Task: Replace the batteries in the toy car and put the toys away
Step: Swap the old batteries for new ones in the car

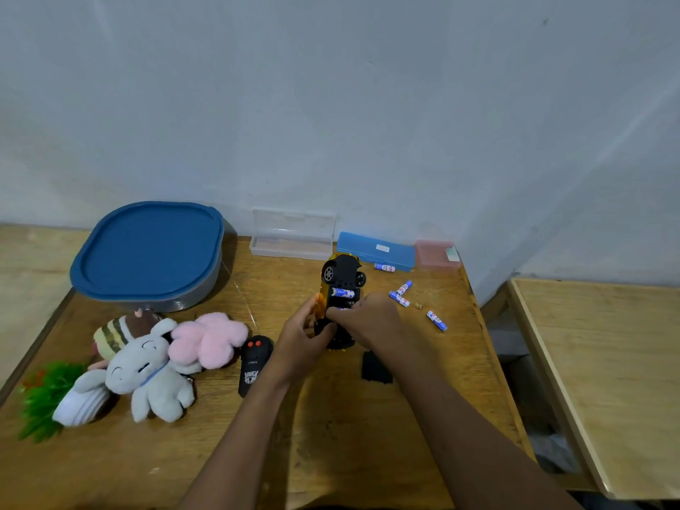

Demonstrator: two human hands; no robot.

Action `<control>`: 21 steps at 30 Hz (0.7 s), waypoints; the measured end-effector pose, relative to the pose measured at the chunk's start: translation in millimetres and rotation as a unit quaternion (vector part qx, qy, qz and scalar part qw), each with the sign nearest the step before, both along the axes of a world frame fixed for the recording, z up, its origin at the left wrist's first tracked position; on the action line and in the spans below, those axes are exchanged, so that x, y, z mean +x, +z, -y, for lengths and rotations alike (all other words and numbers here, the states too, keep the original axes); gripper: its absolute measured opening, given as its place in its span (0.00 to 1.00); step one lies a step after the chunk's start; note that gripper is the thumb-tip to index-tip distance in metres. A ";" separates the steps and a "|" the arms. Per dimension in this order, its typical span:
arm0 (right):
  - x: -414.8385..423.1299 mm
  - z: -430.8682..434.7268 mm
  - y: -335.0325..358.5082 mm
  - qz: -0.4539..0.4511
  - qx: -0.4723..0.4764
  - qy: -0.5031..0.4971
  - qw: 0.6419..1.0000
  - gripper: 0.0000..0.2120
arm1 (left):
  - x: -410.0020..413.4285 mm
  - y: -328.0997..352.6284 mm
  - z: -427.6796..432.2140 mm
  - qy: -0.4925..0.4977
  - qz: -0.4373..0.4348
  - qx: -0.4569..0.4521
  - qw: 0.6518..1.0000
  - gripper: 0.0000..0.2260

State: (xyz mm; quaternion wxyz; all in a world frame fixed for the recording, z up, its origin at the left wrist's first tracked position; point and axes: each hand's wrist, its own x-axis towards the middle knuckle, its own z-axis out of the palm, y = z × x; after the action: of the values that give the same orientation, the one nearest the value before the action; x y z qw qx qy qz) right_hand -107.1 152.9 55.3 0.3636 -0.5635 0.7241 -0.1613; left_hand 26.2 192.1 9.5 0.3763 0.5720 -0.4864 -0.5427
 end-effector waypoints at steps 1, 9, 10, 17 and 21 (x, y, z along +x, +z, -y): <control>-0.3 -0.1 0.1 0.001 -0.005 0.002 1.000 0.16 | -1.5 -0.3 -0.2 0.000 0.003 -0.006 1.000 0.30; -6.4 -6.7 -4.4 0.048 -0.054 0.004 0.997 0.12 | -3.3 -0.1 -0.6 -0.006 0.000 -0.024 1.000 0.28; -8.2 -6.9 -5.0 0.054 -0.061 0.003 0.997 0.11 | -3.1 0.9 -0.4 0.000 -0.018 -0.023 1.000 0.26; -9.0 -8.1 -2.4 0.063 -0.053 0.050 0.995 0.13 | 0.8 0.6 2.9 -0.001 -0.038 -0.028 0.999 0.25; -9.8 -4.6 1.5 0.071 -0.038 0.036 0.996 0.16 | -1.9 2.1 3.0 0.001 -0.042 -0.045 0.998 0.26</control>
State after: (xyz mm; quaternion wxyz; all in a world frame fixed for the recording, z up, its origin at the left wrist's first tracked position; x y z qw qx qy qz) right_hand -116.9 157.5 56.8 0.3981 -0.5893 0.6692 -0.2154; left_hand 24.3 189.1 11.6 0.4224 0.5320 -0.4931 -0.5436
